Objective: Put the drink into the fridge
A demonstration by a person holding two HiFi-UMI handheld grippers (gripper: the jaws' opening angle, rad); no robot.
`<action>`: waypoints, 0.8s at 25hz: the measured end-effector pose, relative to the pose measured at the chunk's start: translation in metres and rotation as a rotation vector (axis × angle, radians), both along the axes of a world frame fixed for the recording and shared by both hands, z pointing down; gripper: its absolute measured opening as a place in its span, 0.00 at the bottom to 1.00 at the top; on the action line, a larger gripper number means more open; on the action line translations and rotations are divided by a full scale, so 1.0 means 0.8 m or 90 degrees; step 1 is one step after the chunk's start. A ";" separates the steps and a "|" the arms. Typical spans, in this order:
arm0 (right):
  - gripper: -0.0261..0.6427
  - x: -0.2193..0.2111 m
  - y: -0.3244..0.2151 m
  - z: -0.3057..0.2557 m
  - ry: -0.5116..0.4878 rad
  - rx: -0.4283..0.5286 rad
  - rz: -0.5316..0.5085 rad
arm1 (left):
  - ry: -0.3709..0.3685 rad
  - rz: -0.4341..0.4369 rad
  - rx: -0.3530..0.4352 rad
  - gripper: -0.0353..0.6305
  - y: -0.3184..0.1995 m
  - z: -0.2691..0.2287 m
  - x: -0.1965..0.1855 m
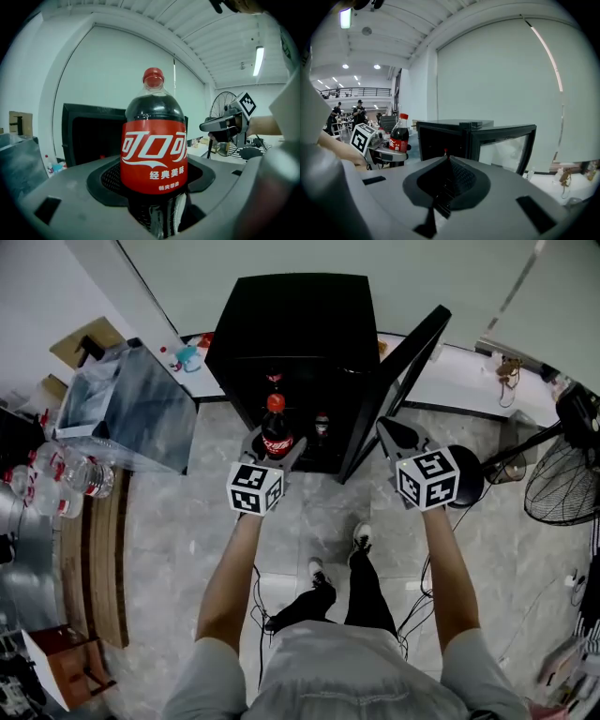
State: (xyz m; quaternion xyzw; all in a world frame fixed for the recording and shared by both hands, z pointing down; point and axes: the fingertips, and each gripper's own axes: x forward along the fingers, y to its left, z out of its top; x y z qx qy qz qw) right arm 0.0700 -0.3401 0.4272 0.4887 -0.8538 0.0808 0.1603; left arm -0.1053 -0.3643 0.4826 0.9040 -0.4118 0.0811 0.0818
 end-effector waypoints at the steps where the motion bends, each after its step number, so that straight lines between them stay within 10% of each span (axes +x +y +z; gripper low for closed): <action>1: 0.05 0.004 -0.007 0.009 0.002 0.003 0.000 | 0.001 0.001 -0.001 0.51 -0.010 0.013 0.006; 20: 0.04 0.120 -0.085 0.157 0.042 0.020 0.108 | 0.046 -0.058 0.082 0.51 -0.219 0.159 0.070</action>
